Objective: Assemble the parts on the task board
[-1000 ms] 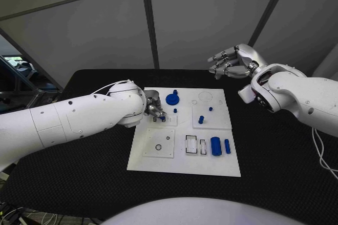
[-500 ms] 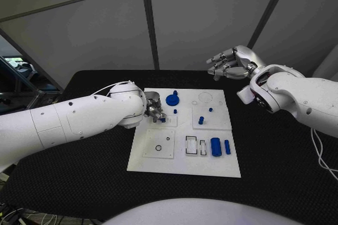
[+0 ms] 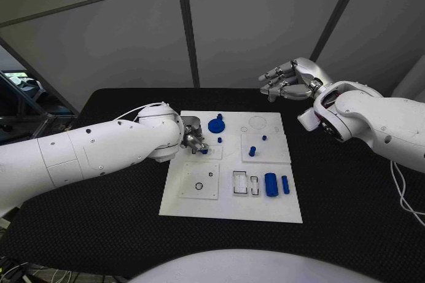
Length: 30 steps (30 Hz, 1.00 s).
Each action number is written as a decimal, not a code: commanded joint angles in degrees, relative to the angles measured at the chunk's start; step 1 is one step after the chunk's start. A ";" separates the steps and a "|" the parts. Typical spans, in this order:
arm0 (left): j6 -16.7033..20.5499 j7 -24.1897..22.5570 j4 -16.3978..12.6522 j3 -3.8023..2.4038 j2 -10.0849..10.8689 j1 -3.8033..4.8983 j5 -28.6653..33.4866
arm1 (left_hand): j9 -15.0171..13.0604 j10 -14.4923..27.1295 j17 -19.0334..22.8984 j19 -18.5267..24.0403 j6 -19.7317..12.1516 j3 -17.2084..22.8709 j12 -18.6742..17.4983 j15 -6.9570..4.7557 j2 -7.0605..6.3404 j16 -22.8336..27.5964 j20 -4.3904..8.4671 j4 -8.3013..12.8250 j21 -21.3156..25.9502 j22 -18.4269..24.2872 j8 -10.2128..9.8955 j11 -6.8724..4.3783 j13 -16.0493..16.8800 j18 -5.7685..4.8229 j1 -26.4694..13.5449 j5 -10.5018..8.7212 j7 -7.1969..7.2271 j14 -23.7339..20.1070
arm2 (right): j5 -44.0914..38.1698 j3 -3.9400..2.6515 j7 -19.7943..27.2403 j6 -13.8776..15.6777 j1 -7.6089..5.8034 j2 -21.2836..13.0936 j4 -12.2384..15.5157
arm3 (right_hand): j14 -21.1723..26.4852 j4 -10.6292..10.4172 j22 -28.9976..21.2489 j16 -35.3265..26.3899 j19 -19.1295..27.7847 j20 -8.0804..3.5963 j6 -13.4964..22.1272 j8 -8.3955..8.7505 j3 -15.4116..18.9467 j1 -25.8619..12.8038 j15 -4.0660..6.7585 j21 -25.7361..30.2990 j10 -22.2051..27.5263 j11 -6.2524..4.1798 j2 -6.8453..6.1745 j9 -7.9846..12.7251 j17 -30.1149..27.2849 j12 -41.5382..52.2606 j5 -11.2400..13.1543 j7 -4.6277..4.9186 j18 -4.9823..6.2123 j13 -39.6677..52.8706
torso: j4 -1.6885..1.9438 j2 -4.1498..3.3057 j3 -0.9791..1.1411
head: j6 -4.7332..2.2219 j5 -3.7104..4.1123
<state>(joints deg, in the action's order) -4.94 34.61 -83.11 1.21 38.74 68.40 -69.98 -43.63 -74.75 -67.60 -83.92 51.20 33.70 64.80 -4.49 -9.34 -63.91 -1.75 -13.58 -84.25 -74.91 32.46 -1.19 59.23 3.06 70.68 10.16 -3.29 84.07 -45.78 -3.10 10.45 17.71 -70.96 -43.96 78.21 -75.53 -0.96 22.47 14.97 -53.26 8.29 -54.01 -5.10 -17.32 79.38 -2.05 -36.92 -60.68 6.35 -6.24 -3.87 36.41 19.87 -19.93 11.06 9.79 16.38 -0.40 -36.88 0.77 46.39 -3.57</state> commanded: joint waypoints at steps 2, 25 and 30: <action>-2.21 0.87 -0.03 0.15 0.06 -0.13 -0.42 | -0.17 -0.43 -0.09 -2.72 -0.25 10.08 0.38 -0.19 -0.08 0.34 0.21 9.87 -0.39 -6.86 0.34 -0.06 0.08 -1.20 -0.88 0.10 0.22 0.81 | 0.26 -0.05 0.22 -0.59 -0.13 -0.05 0.11 | -0.16 -0.19 -0.05 -0.16 0.16 0.15 -0.02 0.00 0.04 -0.73 -0.21 0.20 -0.11 0.22 -0.02 -0.04 -0.05 -0.19 -0.15 0.23 0.56 -0.05 | 0.06 0.00 -0.01 | -0.07 0.14; -1.17 0.86 0.94 0.13 -0.38 -0.10 -0.03 | 1.11 -0.69 -0.21 -3.02 2.26 1.78 1.53 -0.58 -1.98 0.35 0.58 4.35 -0.61 -7.58 0.13 -0.61 0.62 -1.33 -11.05 -0.23 1.06 0.90 | 0.25 -0.05 0.03 -0.57 -0.13 -0.17 0.26 | -0.20 -0.18 -0.14 -0.34 0.10 0.16 0.01 -0.03 0.01 -0.70 -0.19 0.35 -0.15 0.21 0.04 -0.04 -0.03 -0.30 -0.36 0.22 0.59 -0.32 | 0.10 0.01 0.03 | 0.08 0.24; -0.75 0.87 1.16 0.13 -0.50 -0.09 -0.03 | 1.24 -0.73 -0.22 -3.08 2.39 1.05 1.68 -0.58 -1.92 0.35 0.59 3.77 -0.68 -7.72 0.07 -0.60 0.74 -1.35 -11.44 -0.22 1.06 0.91 | 0.25 -0.05 0.01 -0.56 -0.13 -0.18 0.29 | -0.20 -0.18 -0.15 -0.35 0.10 0.16 0.01 -0.03 0.01 -0.70 -0.19 0.35 -0.15 0.21 0.04 -0.04 -0.03 -0.30 -0.37 0.22 0.59 -0.33 | 0.07 0.01 0.03 | 0.10 0.18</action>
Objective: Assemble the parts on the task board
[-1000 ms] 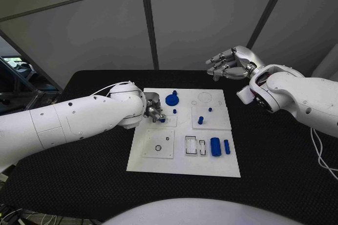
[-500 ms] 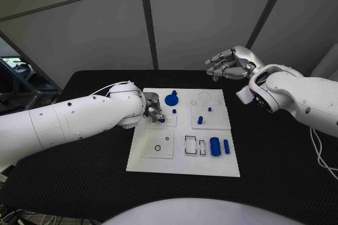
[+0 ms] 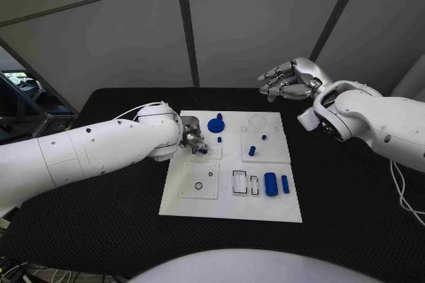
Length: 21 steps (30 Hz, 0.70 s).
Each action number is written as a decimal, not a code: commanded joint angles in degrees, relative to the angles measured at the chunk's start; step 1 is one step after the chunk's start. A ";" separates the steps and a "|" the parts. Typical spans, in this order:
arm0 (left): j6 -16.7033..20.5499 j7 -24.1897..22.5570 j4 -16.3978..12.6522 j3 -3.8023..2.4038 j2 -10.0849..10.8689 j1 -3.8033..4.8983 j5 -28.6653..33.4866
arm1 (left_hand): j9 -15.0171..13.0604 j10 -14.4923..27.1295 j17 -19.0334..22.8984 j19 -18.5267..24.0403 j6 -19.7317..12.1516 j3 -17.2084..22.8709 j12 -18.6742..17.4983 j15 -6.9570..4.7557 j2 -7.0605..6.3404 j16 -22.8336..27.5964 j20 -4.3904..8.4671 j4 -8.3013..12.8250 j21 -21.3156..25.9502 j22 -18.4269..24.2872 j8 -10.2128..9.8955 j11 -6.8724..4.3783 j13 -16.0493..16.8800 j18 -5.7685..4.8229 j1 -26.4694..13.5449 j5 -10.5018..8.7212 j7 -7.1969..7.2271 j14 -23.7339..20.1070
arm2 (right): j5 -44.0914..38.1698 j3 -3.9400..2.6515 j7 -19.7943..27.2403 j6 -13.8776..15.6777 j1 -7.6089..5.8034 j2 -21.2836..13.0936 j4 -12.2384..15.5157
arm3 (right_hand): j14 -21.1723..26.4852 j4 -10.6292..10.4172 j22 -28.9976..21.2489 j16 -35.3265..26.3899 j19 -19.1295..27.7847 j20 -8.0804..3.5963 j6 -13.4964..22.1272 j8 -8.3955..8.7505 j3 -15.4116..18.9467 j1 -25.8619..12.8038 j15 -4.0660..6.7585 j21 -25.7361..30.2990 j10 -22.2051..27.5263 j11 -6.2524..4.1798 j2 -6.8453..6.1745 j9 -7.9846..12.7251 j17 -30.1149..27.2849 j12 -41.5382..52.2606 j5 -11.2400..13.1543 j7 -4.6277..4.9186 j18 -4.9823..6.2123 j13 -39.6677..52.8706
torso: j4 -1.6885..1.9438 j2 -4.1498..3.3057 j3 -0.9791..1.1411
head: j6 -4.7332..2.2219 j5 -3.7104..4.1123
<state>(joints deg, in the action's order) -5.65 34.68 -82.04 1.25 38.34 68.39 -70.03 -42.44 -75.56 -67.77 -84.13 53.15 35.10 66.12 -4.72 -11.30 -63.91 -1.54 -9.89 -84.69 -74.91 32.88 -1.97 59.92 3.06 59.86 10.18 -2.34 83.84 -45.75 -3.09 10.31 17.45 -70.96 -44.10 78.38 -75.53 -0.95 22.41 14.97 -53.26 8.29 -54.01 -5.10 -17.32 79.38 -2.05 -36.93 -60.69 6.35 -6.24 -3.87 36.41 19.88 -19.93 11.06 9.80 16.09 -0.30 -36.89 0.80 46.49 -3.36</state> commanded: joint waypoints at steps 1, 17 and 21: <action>-0.01 0.80 0.12 0.09 -0.13 -0.08 0.02 | 0.07 0.07 -0.05 -2.88 0.46 -0.50 0.39 -0.34 0.04 0.35 0.38 -0.02 -0.25 -7.74 -0.36 0.18 0.07 -1.36 -0.70 -0.24 0.12 1.14 | 0.22 -0.05 0.15 -0.29 -0.13 -0.03 0.12 | -0.20 -0.18 -0.08 -0.35 0.10 0.16 0.01 -0.03 0.01 -0.70 -0.19 0.36 -0.15 0.21 0.04 -0.05 -0.03 -0.31 -0.37 0.22 0.58 -0.04 | -0.04 0.01 0.02 | -0.01 -0.03; 0.91 0.82 0.66 0.08 -0.66 -0.06 0.02 | 0.42 -0.28 -0.11 -3.13 1.12 -3.67 1.05 -0.39 0.26 0.32 0.42 -2.22 -0.57 -8.33 -0.37 0.12 0.62 -1.48 -1.69 -0.18 0.22 1.18 | 0.22 -0.05 0.20 -0.30 -0.13 0.02 0.07 | -0.20 -0.18 -0.11 -0.41 0.09 0.17 0.02 -0.03 0.02 -0.71 -0.20 0.40 -0.15 0.21 0.03 -0.04 -0.03 -0.34 -0.45 0.23 0.59 -0.12 | -0.02 0.02 0.00 | -0.28 0.18; 1.24 0.83 0.77 0.08 -0.82 -0.06 0.02 | 0.54 -0.49 -0.14 -3.26 1.32 -4.68 1.38 -0.42 0.65 0.31 0.44 -3.41 -0.74 -8.61 -0.37 0.08 0.94 -1.54 -2.30 -0.12 0.27 1.19 | 0.22 -0.05 0.20 -0.30 -0.13 0.02 0.04 | -0.19 -0.20 -0.14 -0.48 0.09 0.19 0.05 -0.02 0.04 -0.75 -0.22 0.46 -0.15 0.23 0.01 -0.04 -0.02 -0.38 -0.51 0.24 0.58 -0.21 | -0.04 0.03 0.01 | -0.40 0.22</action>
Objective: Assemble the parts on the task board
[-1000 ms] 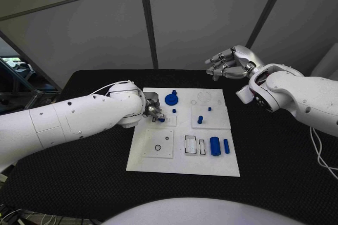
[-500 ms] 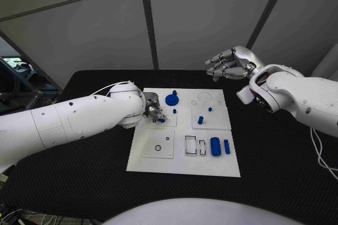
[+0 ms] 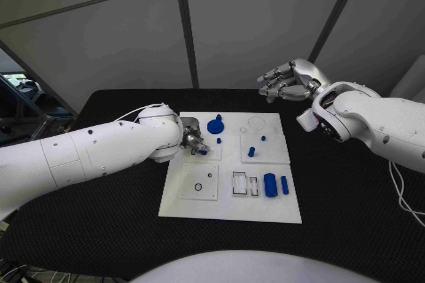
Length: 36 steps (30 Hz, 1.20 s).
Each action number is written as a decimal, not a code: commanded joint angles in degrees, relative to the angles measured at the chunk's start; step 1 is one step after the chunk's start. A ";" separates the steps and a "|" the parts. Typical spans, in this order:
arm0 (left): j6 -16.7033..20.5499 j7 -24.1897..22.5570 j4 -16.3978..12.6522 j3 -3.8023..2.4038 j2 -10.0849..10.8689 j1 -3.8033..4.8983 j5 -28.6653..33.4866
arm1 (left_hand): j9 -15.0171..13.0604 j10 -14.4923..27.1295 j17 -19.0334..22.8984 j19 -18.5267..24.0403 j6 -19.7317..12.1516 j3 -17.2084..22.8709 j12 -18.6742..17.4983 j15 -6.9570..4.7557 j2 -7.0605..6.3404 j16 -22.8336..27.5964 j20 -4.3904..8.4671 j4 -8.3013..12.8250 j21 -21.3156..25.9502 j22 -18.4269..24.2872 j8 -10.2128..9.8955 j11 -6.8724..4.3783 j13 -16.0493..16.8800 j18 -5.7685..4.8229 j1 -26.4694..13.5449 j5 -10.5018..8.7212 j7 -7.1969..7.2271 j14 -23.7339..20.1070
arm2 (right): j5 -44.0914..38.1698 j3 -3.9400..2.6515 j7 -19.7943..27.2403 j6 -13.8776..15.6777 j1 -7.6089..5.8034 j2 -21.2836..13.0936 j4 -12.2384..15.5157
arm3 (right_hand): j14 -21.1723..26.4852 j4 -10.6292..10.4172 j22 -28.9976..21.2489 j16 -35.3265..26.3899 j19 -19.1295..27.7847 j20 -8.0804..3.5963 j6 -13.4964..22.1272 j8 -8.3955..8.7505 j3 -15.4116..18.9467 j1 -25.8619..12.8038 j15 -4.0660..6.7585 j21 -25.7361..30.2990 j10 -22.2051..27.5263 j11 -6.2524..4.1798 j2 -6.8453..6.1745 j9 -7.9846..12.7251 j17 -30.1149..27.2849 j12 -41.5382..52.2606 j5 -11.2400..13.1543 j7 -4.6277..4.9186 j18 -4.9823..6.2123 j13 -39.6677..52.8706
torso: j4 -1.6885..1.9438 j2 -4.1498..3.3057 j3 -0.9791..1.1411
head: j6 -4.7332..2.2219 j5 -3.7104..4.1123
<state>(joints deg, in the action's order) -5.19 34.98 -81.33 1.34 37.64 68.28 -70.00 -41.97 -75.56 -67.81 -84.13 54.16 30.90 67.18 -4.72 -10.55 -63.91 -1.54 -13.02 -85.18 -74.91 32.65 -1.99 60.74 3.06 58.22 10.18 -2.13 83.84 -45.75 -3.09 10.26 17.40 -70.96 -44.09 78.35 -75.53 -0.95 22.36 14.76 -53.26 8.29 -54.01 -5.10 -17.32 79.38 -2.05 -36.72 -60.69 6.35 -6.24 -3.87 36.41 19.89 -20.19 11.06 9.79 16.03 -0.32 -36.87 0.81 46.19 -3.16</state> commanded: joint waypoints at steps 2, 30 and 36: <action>0.85 0.53 0.09 -0.01 -0.17 0.04 -0.01 | 0.10 -0.54 -0.09 -3.27 0.34 -0.75 0.42 -0.43 -0.07 0.32 0.45 -0.57 -0.26 -8.64 -0.15 0.10 0.22 -1.54 -0.79 -0.11 0.06 1.19 | 0.21 -0.05 0.25 -0.25 -0.13 -0.01 0.08 | -0.18 -0.21 -0.10 -0.28 0.09 0.19 0.06 -0.02 0.05 -0.77 -0.22 0.27 -0.14 0.23 0.01 -0.04 -0.02 -0.39 -0.27 0.25 0.59 -0.16 | -0.04 0.00 0.00 | -0.10 0.06; 0.38 0.66 0.69 -0.04 -0.27 0.07 0.42 | 0.27 -1.07 -0.18 -3.69 1.09 -3.12 1.14 -0.56 -0.50 0.25 0.56 -3.04 -0.90 -9.63 0.06 -0.08 0.88 -1.76 -1.79 0.07 0.31 1.24 | 0.22 -0.05 0.52 -0.64 -0.13 0.05 -0.14 | -0.18 -0.02 -0.23 -0.59 0.05 0.22 0.18 -0.02 0.16 -0.71 -0.24 0.52 -0.17 0.27 -0.31 -0.03 0.00 -0.53 -0.38 0.25 0.59 -0.56 | -0.04 -0.01 0.02 | 0.12 0.22; 0.85 0.64 0.82 -0.06 -0.25 0.07 0.90 | 0.38 -1.26 -0.22 -3.78 1.45 -7.89 1.33 -0.66 0.07 0.24 0.65 -3.79 -0.98 -9.83 0.19 -0.17 0.95 -1.80 -4.74 0.21 0.48 1.27 | 0.22 -0.04 0.59 -0.52 -0.13 0.08 -0.22 | -0.19 -0.06 -0.28 -0.68 0.04 0.25 0.21 -0.02 0.22 -0.83 -0.27 0.60 -0.19 0.30 -0.33 -0.03 0.01 -0.56 -0.31 0.28 0.58 -0.68 | 0.02 -0.01 -0.02 | 0.04 0.22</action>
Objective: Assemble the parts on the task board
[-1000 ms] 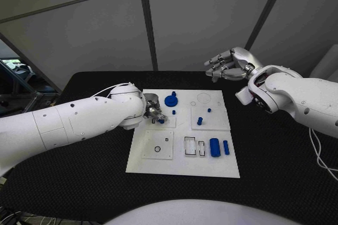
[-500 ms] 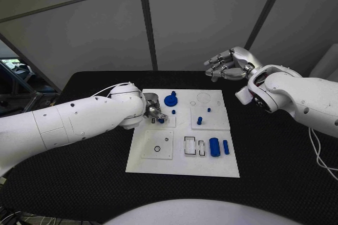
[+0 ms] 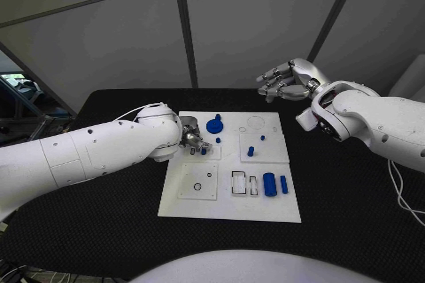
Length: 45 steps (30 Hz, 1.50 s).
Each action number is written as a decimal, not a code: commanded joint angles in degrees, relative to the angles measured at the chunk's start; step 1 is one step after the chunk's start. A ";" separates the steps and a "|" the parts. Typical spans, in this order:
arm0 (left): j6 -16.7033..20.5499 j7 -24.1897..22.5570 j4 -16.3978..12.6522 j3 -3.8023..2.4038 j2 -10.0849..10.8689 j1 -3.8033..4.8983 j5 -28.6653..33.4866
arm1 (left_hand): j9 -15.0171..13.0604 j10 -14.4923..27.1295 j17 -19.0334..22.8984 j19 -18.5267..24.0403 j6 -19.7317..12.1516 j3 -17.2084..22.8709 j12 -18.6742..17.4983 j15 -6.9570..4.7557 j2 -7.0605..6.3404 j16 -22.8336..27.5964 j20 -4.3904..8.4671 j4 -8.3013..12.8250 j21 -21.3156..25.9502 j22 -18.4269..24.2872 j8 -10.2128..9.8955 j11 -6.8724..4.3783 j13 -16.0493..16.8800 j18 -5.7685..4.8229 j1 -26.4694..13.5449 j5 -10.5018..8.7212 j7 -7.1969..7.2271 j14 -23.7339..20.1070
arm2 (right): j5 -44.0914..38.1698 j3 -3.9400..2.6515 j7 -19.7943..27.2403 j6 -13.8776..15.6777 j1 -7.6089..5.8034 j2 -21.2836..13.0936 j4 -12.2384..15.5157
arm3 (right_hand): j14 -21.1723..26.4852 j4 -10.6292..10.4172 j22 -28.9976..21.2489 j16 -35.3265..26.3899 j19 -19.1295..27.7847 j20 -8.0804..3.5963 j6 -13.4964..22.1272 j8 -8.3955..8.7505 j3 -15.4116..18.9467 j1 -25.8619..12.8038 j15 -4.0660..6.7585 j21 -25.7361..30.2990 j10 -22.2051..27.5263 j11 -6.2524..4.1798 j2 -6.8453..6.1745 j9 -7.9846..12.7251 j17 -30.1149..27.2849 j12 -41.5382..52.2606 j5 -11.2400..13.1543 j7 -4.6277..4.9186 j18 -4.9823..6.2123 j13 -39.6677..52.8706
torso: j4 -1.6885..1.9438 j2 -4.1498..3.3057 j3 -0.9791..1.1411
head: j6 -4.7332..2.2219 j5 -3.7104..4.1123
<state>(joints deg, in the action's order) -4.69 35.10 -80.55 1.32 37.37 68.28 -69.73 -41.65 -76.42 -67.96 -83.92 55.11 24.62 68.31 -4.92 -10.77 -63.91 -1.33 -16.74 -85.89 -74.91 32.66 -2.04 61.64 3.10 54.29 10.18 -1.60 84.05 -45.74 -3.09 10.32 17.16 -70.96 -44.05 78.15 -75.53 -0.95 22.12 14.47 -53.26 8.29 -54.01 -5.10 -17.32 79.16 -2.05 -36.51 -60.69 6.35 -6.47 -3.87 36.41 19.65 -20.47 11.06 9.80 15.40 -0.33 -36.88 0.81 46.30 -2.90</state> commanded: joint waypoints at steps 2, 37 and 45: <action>0.46 0.51 0.06 -0.04 0.02 0.07 0.76 | 0.06 -0.46 -0.06 -4.01 0.58 -2.78 0.30 -0.48 0.54 0.27 0.49 -0.07 -0.29 -9.87 0.28 -0.20 0.12 -1.84 -1.10 0.24 -0.02 1.06 | 0.22 -0.04 0.55 -0.26 -0.12 0.08 -0.05 | -0.21 -0.13 -0.10 -0.47 0.02 0.28 0.24 -0.03 0.28 -0.73 -0.30 0.47 -0.20 0.32 -0.10 -0.03 0.02 -0.36 0.00 0.29 0.57 -0.15 | 0.05 -0.02 -0.03 | -0.05 0.02; -10.50 -0.86 13.13 -7.77 -1.54 6.44 5.56 | 6.41 4.25 0.24 -2.16 -6.25 -13.99 -3.93 1.61 3.22 0.80 -1.24 0.08 3.28 -5.86 -6.71 2.60 -5.95 -0.85 6.10 0.02 -3.42 0.82 | 0.22 -0.03 0.56 -0.25 -0.12 0.58 -1.19 | -0.27 -0.10 -0.21 -0.64 -0.05 0.30 0.27 -0.06 0.26 -0.72 -0.29 0.65 -0.27 0.30 -0.05 -0.04 0.05 -0.40 -0.04 0.27 0.60 -0.40 | -0.16 -0.17 -0.01 | -0.89 -0.66; -13.55 -2.00 19.46 -5.88 -5.06 6.59 5.69 | 8.50 4.37 0.21 -2.21 -5.62 -15.16 -3.77 1.77 4.13 0.77 -1.51 0.19 3.23 -6.04 -7.62 2.76 -6.10 -0.86 7.80 0.06 -3.60 0.80 | 0.22 -0.03 0.55 -0.28 -0.12 0.59 -1.08 | -0.27 -0.10 -0.21 -0.64 -0.05 0.30 0.27 -0.06 0.26 -0.72 -0.29 0.65 -0.27 0.30 -0.05 -0.04 0.05 -0.40 -0.04 0.27 0.60 -0.40 | -0.16 -0.43 -0.15 | -0.86 -0.62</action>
<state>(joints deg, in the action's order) -14.87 34.39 -61.60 -4.60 32.61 74.85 -64.86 -33.23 -72.18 -67.79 -83.92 49.21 9.85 64.61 -3.58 -6.61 -63.37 -2.39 -16.48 -82.69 -74.91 25.33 0.34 55.58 3.09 61.86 10.17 -5.20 83.96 -45.73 -3.08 10.38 17.13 -70.95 -43.51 76.98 -75.53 -1.10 21.97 14.10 -53.26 8.29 -54.01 -5.10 -17.17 78.93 -2.05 -36.22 -60.69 6.35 -6.70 -3.87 36.41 19.45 -20.47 11.06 9.80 15.06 -0.50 -37.20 0.73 45.38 -3.53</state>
